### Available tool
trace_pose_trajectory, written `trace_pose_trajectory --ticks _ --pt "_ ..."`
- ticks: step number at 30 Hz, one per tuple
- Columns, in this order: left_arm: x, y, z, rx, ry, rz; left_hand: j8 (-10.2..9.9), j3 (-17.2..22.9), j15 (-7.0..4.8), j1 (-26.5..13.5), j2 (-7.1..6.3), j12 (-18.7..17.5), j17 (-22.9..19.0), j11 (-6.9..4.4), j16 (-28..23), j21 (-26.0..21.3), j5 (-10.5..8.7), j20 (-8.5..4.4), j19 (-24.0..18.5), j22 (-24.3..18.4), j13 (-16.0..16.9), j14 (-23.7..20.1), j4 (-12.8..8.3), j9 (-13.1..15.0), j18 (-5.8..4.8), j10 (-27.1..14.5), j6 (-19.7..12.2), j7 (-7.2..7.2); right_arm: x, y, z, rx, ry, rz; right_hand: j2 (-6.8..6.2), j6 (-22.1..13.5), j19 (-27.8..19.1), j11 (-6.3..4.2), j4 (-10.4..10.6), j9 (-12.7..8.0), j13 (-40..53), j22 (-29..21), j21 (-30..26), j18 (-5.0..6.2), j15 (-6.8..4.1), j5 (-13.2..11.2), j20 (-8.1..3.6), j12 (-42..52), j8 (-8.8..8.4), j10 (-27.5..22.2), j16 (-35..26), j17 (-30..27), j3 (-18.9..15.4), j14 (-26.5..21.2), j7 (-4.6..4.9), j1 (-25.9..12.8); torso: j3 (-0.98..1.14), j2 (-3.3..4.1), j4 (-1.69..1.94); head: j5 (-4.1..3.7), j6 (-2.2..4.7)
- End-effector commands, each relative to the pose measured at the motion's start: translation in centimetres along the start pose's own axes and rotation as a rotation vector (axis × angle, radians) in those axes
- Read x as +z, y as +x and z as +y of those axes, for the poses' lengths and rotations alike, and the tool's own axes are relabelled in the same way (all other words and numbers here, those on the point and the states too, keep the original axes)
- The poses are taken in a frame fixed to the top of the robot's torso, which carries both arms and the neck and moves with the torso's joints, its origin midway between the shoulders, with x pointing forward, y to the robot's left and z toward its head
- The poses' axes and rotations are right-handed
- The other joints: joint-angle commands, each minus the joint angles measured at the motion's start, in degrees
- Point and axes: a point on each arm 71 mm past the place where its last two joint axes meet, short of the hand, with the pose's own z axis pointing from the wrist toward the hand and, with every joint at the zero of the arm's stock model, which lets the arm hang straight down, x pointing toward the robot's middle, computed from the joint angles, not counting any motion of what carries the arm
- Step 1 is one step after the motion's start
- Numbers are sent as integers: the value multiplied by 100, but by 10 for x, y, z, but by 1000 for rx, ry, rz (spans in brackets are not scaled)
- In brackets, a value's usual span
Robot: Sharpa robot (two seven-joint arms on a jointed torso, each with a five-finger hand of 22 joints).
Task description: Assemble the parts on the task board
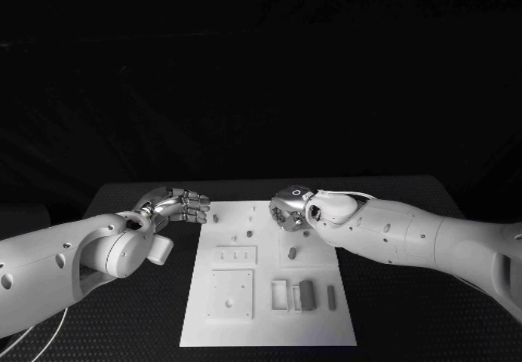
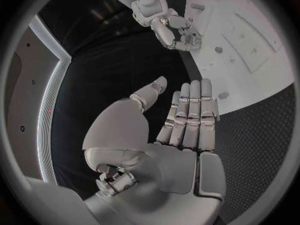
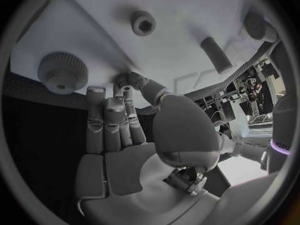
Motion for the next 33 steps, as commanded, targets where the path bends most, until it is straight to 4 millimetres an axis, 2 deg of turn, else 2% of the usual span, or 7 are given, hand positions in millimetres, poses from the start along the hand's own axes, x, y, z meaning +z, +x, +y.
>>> trace_pose_trajectory --ticks 1,15,21,28,31,33 --pt "0 1 -2 1 11 13 -26 -7 10 -41 -2 -27 11 14 -27 -21 -9 -4 -20 6 8 14 16 -7 95 14 24 -1 0 -1 4 -18 17 -42 80 72 24 -181 11 40 201 131 53 354 -67 11 -23 74 43 561 33 -24 40 -26 -22 -15 3 10 -2 15 25" --pt "0 2 -2 1 12 14 -26 -7 10 -41 -3 -35 22 14 -36 -23 -9 -3 -21 12 12 15 13 -13 95 17 24 -1 18 -23 22 -31 56 -173 80 104 28 -195 10 66 246 131 85 354 -83 12 -25 73 45 576 54 -42 54 -27 -38 -24 0 28 10 43 132" --pt "1 3 -3 1 14 16 -26 -8 11 -43 -3 -40 27 15 -41 -24 -9 -2 -22 14 14 15 13 -16 95 17 23 0 28 -30 31 -31 63 -207 79 111 31 -198 8 73 258 131 96 354 -86 12 -25 71 43 579 63 -46 58 -26 -40 -27 -1 33 9 53 160" --pt "3 5 -3 2 15 20 -26 -8 11 -44 -1 -44 33 15 -46 -26 -9 -2 -23 16 16 15 12 -19 95 17 22 0 36 -36 35 -39 91 -268 80 112 30 -199 8 76 265 131 103 354 -87 12 -24 66 39 575 68 -49 63 -28 -41 -27 -3 39 27 61 191" --pt "4 3 -3 3 15 17 -27 -9 12 -50 2 -48 37 16 -51 -27 -9 0 -24 18 18 14 16 -22 93 16 21 1 39 -38 37 -41 98 -282 78 111 30 -199 5 78 269 130 106 354 -88 13 -25 62 36 572 70 -52 67 -31 -42 -23 5 41 12 149 206" --pt "4 3 -3 4 14 15 -27 -11 13 -55 2 -52 41 17 -55 -28 -9 0 -26 20 20 14 18 -24 93 16 21 2 41 -39 37 -43 96 -288 77 111 29 -199 5 79 270 130 107 354 -88 13 -25 62 36 572 70 -53 68 -31 -42 -22 9 41 7 168 208"
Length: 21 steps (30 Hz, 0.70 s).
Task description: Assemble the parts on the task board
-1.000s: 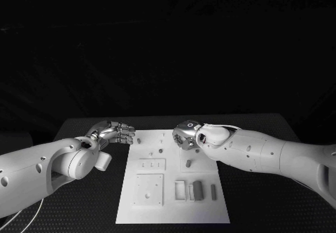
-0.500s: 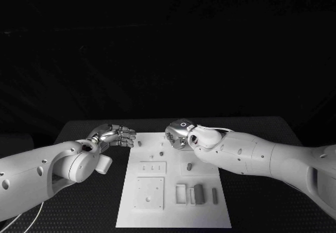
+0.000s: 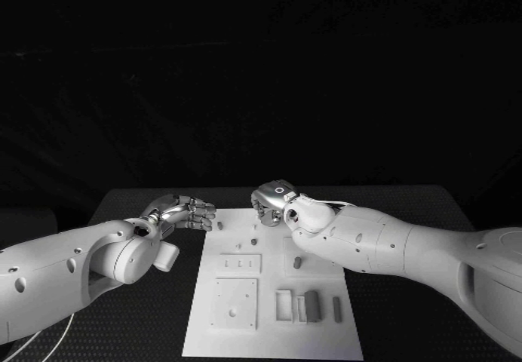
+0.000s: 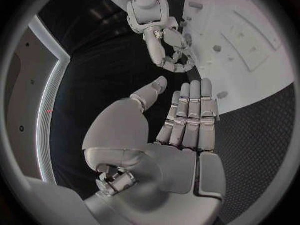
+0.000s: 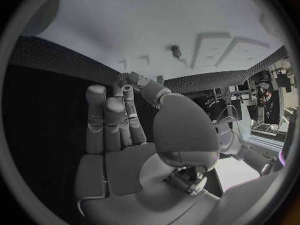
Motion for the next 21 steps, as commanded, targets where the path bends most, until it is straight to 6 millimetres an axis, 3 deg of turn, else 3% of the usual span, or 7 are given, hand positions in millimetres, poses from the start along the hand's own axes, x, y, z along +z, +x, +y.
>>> trace_pose_trajectory --ticks 1,5,12,21 --pt "1 1 -2 2 13 15 -27 -12 13 -56 2 -31 8 17 -34 -28 -9 0 -26 10 7 14 18 -9 98 16 21 2 3 -4 1 -13 17 -58 44 48 15 -199 1 10 270 131 17 353 -58 16 -14 36 7 572 27 -5 48 -21 1 11 9 3 -9 46 14" --pt "2 0 -5 4 21 16 -27 -12 13 -56 1 -31 8 17 -35 -29 -9 0 -26 10 7 14 18 -9 98 16 20 2 7 -6 7 -32 -4 -79 35 49 15 -201 -1 12 274 131 22 353 -59 16 -15 33 5 571 29 -7 52 -22 0 19 2 18 -12 31 44" --pt "2 -2 -11 8 31 12 -27 -17 14 -68 -4 -38 18 18 -43 -31 -9 1 -28 14 11 14 22 -14 98 18 20 3 9 -3 12 -37 -17 -77 19 57 17 -203 -1 19 289 131 36 353 -62 15 -17 30 1 575 39 -12 60 -25 -4 33 12 25 3 53 33" --pt "3 -1 -14 11 36 13 -27 -19 14 -71 -7 -42 23 18 -48 -33 -9 1 -29 17 13 15 24 -17 99 19 20 3 11 -1 11 -41 -12 -65 16 60 18 -203 2 22 297 131 43 353 -62 14 -16 28 -2 576 45 -15 61 -25 -4 32 -1 27 -13 113 -53"
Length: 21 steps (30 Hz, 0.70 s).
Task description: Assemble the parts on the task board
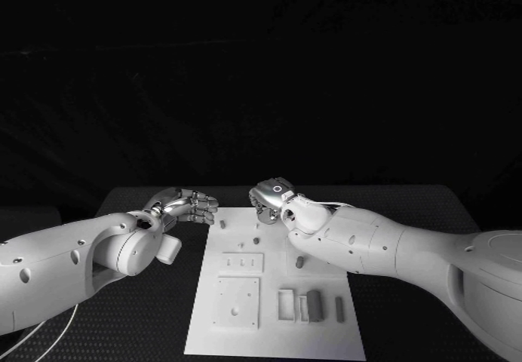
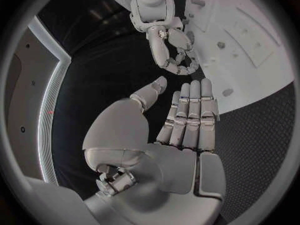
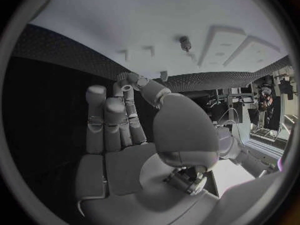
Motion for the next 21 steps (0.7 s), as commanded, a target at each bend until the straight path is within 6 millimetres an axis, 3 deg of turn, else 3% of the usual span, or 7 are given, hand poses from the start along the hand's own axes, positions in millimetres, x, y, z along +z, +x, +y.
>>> trace_pose_trajectory --ticks 1,21 --pt "1 3 -3 3 16 19 -26 -19 14 -71 -7 -19 10 18 -23 -33 -9 1 -29 7 7 15 23 -6 108 19 20 3 1 0 2 -13 -16 -4 15 41 10 -203 1 7 298 131 22 354 -62 28 -27 28 0 577 22 -9 29 -25 16 31 0 4 -8 39 -39" --pt "2 5 -7 6 24 24 -25 -19 14 -73 -13 -29 24 18 -35 -36 -9 1 -30 13 14 17 23 -13 110 22 21 2 0 4 3 -15 -21 35 13 45 6 -202 2 15 316 130 35 354 -61 27 -22 20 -9 576 34 -17 31 -28 16 23 -4 8 -9 66 -145"
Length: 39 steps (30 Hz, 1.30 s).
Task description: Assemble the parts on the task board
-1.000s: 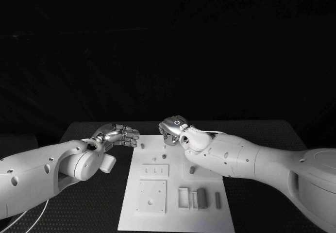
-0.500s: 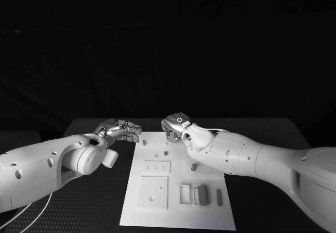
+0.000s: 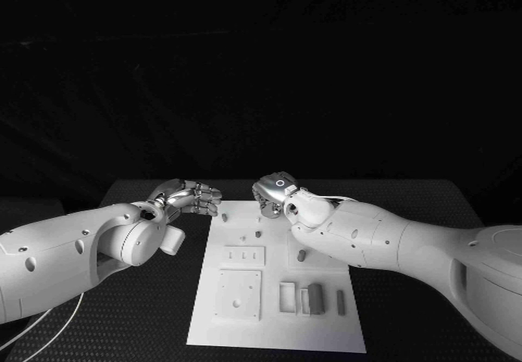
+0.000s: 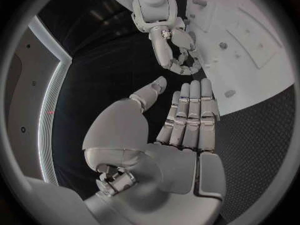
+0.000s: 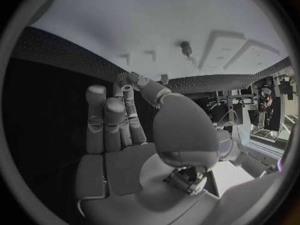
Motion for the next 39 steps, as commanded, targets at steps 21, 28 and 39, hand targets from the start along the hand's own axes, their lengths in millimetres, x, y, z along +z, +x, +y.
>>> trace_pose_trajectory --ticks 21,28,39 --pt "3 4 -3 4 16 21 -23 -20 15 -54 11 -41 23 18 -49 -39 -9 2 -31 16 17 20 27 -16 55 25 21 2 -2 10 2 -9 -22 57 16 35 7 -201 4 18 335 128 46 353 -60 13 -26 12 -13 576 45 -16 33 -33 1 9 -6 11 -10 20 -90" --pt "4 5 -3 4 16 24 -23 -20 15 -54 12 -44 27 18 -53 -40 -9 2 -31 18 19 21 27 -18 56 26 21 2 -2 11 5 -4 -30 63 23 37 5 -201 5 21 342 127 50 353 -60 14 -24 9 -16 576 49 -20 34 -34 1 2 -6 6 -9 27 -109" --pt "4 6 -3 4 17 25 -22 -20 15 -57 13 -49 35 18 -60 -42 -9 2 -32 21 22 22 28 -22 56 27 20 3 -1 11 6 0 -33 69 30 37 0 -200 6 25 352 126 54 353 -59 14 -21 4 -22 574 53 -26 34 -37 2 -9 -5 10 -14 35 -108"
